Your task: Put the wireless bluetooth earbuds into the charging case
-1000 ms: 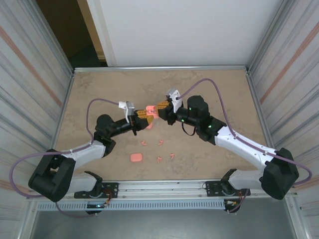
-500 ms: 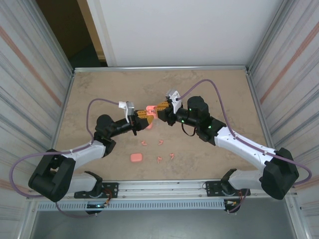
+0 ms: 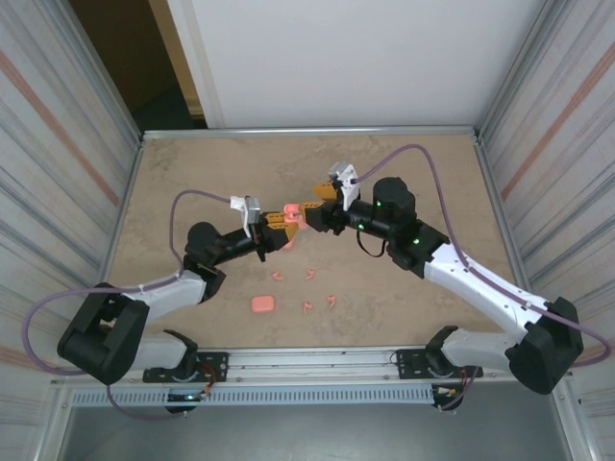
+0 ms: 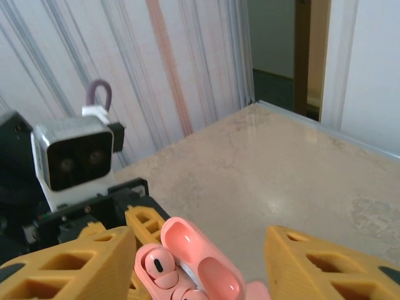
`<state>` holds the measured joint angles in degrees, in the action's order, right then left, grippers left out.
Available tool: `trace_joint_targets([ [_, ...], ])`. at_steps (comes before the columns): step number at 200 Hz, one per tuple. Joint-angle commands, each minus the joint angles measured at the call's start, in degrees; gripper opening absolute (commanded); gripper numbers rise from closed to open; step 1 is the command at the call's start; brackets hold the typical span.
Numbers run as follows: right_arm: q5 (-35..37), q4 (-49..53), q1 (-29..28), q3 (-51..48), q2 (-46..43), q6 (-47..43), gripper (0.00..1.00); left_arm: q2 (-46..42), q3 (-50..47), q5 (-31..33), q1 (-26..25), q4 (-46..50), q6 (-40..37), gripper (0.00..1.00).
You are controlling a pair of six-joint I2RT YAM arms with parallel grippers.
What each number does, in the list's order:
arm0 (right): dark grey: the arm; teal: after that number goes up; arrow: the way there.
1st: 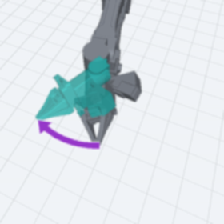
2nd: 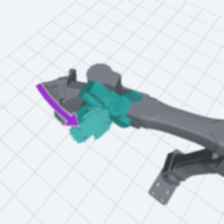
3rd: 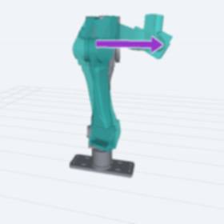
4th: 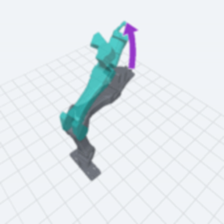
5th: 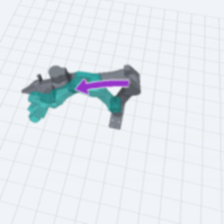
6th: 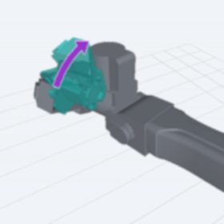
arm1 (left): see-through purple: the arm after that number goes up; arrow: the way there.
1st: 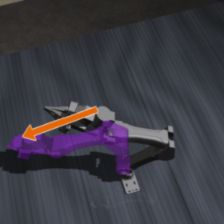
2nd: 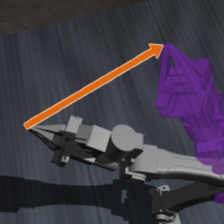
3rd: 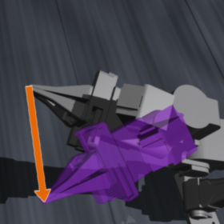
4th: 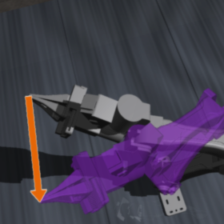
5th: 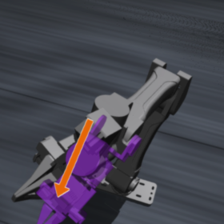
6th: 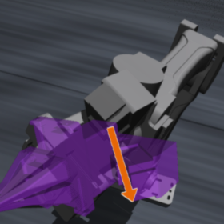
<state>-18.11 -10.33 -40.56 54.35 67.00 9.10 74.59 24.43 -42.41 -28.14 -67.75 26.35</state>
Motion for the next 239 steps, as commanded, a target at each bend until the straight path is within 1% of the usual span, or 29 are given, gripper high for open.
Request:
trace_joint_targets([
  [1,-1.05,1.16,1.45,1.38,-3.18,2.43,0.64,0.62,0.79,-0.13,-0.27,-4.85,-1.47,0.0],
  [49,-0.79,0.62,5.62,-2.49,-8.09,6.27,0.84,0.83,1.92,1.09,-0.25,-5.99,-2.56,0.0],
  [79,-1.45,-0.87,9.08,-5.94,-10.0,10.59,0.96,0.62,4.74,1.29,-0.28,-3.6,-4.47,0.0],
  [86,-1.75,-1.57,9.94,-7.0,-12.15,11.66,1.0,0.63,5.58,1.26,-0.24,-2.92,-4.93,0.0],
  [108,-2.87,-3.79,13.2,-10.46,-14.44,15.45,0.99,0.26,8.82,1.58,0.03,0.1,-6.54,0.0],
  [122,-4.66,-5.01,16.32,-11.93,-15.73,18.51,0.99,0.03,11.69,1.38,0.99,3.13,-6.64,0.0],
  [146,-8.05,-6.54,20.44,-14.21,-17.62,22.31,0.99,0.63,15.47,1.06,2.56,3.01,-5.81,0.0],
  [167,-9.29,-6.93,23.24,-15.53,-18.9,24.21,0.99,1.6,19.34,0.34,3.81,3.32,-5.03,0.0],
  [193,-9.85,-7.25,25.19,-16.77,-19.79,25.61,0.99,3.38,24.35,-0.7,4.88,4.51,-4.15,0.0],
  [214,-9.61,-6.82,26.55,-17.35,-20.22,25.87,0.99,5.13,29.03,-1.88,5.61,5.52,-1.99,0.0],
  [239,-9.97,-5.83,27.96,-17.33,-20.38,25.96,0.99,7.66,32.24,-2.76,5.64,2.45,0.7,0.0],
])
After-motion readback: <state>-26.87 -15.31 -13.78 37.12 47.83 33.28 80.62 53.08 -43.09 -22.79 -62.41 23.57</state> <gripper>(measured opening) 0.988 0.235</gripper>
